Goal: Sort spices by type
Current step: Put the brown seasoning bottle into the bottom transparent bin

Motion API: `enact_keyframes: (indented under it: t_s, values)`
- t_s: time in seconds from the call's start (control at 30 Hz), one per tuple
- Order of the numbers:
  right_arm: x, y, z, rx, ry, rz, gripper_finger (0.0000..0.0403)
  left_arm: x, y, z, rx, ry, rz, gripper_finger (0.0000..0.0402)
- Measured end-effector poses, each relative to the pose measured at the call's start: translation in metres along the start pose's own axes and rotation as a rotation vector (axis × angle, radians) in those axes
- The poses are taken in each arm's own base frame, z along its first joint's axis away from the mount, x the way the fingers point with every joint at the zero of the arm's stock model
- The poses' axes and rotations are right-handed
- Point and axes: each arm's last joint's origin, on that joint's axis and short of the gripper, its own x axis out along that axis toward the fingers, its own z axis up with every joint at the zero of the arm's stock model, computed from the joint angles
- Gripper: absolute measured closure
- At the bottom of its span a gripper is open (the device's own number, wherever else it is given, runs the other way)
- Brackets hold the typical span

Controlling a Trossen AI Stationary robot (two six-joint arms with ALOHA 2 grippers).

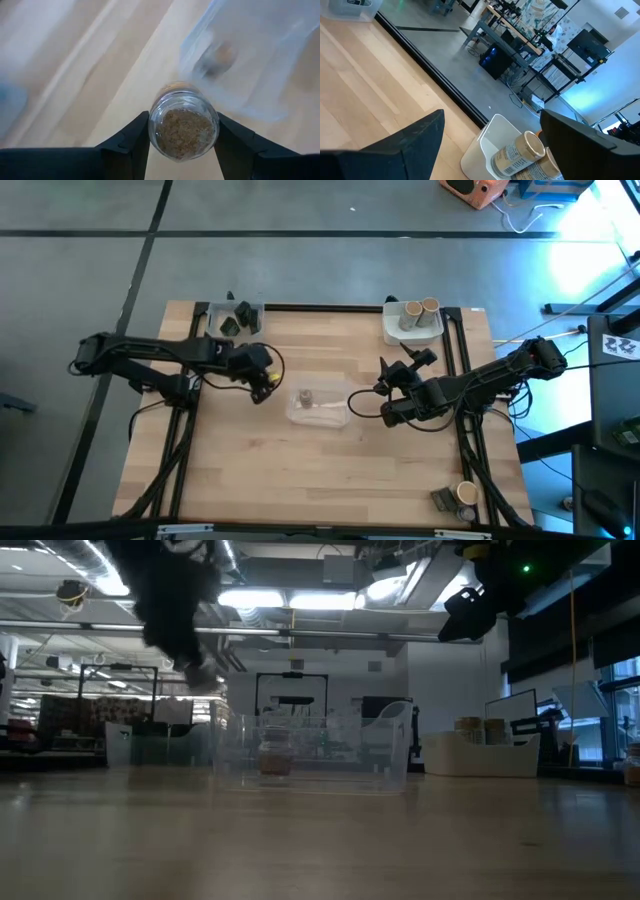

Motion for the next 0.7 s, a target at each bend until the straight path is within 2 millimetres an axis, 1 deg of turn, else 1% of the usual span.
enact_keyframes:
  t_s: [0.13, 0.23, 0.37, 0.7]
  values:
    - [0.0, 0.0, 0.0, 0.0, 0.0, 0.0, 0.0075, -0.01, -0.012, 0.016, 0.035, -0.115, -0.062, 0.0233]
    - [0.0, 0.0, 0.0, 0.0, 0.0, 0.0, 0.0075, -0.01, -0.021, 0.023, 0.057, -0.163, -0.093, 0.0233]
    - [0.0, 0.0, 0.0, 0.0, 0.0, 0.0, 0.0075, 0.0, -0.034, 0.029, 0.088, -0.152, -0.106, 0.0232]
    - [0.0, 0.0, 0.0, -0.001, 0.0, 0.0, 0.0075, 0.037, -0.071, 0.037, 0.176, -0.041, -0.092, 0.0232]
